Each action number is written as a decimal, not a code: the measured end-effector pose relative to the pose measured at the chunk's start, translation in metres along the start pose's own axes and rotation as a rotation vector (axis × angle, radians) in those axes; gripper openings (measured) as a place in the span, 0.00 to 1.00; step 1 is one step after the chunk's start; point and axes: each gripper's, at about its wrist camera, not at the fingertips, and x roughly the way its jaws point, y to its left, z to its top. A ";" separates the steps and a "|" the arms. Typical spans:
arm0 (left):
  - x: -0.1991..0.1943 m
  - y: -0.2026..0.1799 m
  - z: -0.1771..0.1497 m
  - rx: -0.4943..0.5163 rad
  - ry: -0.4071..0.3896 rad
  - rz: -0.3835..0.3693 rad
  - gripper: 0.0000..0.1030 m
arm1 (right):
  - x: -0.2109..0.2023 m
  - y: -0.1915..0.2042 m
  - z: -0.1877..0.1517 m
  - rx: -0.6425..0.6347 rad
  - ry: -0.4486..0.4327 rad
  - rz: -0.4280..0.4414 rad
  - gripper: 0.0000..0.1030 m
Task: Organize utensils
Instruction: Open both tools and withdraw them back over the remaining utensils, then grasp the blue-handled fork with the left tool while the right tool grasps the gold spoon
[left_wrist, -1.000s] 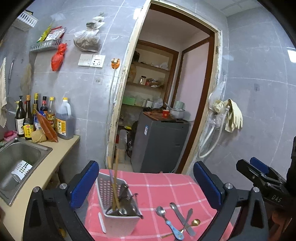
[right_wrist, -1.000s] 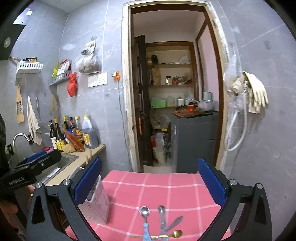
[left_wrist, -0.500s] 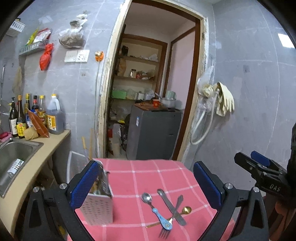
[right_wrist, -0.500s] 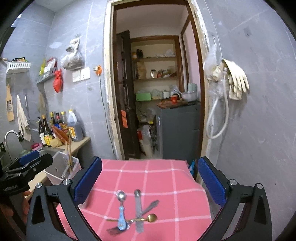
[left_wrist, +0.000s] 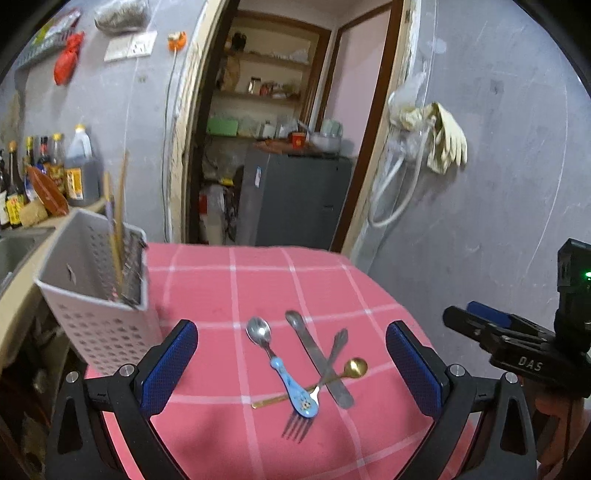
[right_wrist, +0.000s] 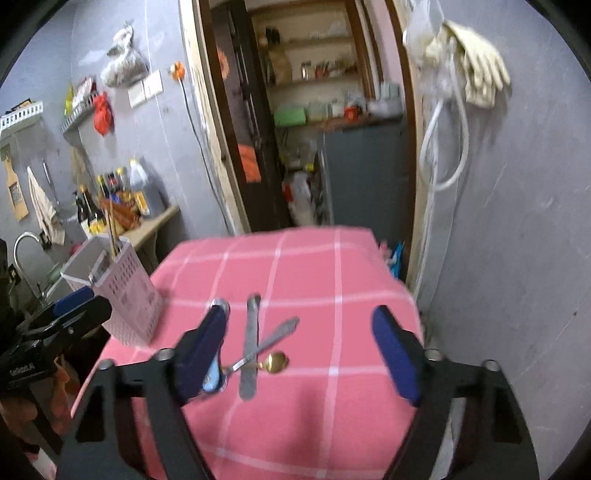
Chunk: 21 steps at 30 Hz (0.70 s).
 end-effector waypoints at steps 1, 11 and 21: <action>0.005 -0.001 -0.002 0.002 0.013 -0.001 0.96 | 0.006 -0.001 -0.003 0.003 0.019 0.009 0.61; 0.075 0.005 -0.020 -0.086 0.229 0.033 0.58 | 0.068 -0.008 -0.037 0.041 0.209 0.095 0.25; 0.135 0.023 -0.031 -0.188 0.423 0.038 0.44 | 0.112 0.002 -0.054 0.084 0.335 0.153 0.23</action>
